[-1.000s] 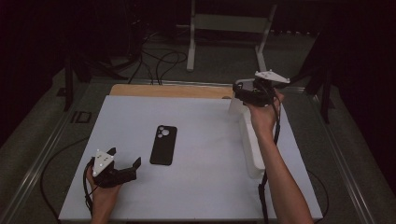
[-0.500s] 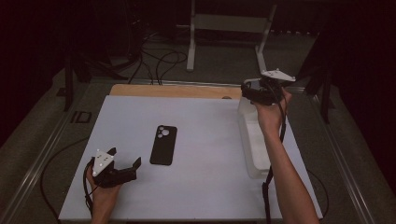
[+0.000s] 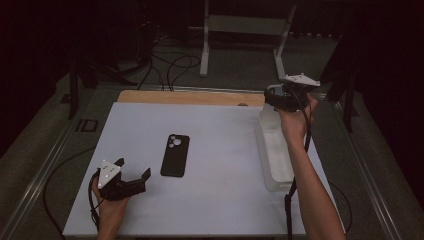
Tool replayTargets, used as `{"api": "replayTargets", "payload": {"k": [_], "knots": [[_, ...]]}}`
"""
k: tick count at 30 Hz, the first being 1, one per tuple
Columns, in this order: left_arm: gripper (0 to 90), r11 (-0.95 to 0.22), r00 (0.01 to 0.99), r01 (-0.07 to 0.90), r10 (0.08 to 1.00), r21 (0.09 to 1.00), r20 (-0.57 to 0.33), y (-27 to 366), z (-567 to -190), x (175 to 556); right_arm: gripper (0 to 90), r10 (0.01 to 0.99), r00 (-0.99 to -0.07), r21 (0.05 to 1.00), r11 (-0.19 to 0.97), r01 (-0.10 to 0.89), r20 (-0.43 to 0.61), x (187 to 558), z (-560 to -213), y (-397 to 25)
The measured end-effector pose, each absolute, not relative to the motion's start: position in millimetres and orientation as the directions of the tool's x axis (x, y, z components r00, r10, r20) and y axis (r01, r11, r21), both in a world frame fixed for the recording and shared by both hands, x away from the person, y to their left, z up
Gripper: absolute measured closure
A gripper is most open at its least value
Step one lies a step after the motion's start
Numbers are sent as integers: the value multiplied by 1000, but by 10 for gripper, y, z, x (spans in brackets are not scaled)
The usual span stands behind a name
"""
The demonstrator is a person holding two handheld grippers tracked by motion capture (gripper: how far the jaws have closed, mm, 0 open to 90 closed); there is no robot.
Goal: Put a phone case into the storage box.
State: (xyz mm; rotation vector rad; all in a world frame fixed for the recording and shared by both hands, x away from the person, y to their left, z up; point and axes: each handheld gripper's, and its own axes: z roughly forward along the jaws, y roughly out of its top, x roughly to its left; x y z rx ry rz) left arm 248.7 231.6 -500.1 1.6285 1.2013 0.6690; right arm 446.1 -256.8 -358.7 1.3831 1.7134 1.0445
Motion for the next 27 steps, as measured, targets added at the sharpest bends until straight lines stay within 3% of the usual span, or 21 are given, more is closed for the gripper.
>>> {"api": "replayTargets", "payload": {"k": [27], "knots": [[0, -47, 363, 396, 926, 917, -109, 2314, -5004, 2488, 165, 986, -163, 865, 100, 491, -21, 4582, -3803, -2664]]}}
